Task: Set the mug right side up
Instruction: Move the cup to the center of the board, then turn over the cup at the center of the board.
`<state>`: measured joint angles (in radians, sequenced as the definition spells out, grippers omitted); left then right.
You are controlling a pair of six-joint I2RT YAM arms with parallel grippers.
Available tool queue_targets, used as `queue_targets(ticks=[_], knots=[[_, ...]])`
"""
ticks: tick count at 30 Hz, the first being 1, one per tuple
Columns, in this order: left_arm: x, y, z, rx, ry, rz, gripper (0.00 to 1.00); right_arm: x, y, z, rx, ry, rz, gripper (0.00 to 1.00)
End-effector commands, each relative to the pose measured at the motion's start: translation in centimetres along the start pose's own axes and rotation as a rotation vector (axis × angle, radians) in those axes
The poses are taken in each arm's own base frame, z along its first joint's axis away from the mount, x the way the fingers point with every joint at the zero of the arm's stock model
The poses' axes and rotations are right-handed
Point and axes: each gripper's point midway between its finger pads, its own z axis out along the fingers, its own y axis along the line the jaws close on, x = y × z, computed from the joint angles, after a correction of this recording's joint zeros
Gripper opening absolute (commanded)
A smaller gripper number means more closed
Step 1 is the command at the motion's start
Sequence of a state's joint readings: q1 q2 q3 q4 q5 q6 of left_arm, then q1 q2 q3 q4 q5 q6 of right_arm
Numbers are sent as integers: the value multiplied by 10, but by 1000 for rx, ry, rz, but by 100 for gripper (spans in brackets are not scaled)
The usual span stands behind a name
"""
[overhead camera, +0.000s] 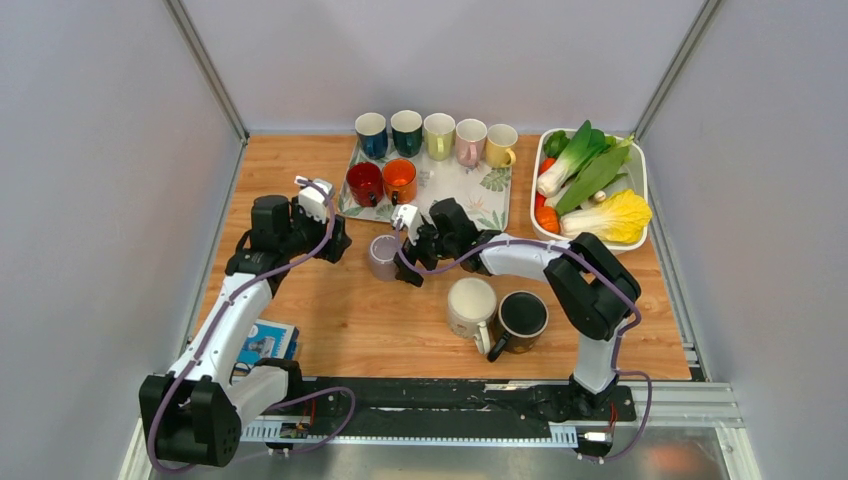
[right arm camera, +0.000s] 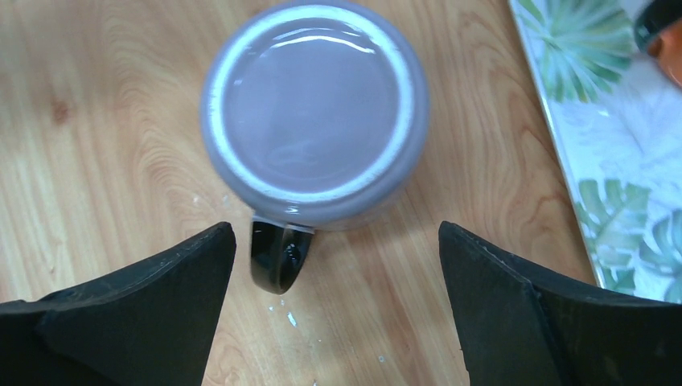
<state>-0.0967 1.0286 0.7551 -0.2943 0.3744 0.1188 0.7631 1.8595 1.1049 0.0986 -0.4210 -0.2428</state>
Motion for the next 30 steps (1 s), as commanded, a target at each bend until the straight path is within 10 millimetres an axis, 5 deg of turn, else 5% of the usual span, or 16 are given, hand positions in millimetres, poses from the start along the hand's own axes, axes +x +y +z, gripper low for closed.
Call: queue_targets(ticks=[1,13,19,30], knots=[[-29,-5,0,52,-75,30,79,-18,4,8,-81,-65,-150,91],[-30,-8,2,69,-90,31,79,4,-14,18,60,3,-62,60],[-24,-13,5,105,-72,45,77,3,-14,19,48,-7,-75,46],[-18,-17,4,162,-50,195,77,-16,-8,10,-57,-65,-103,4]])
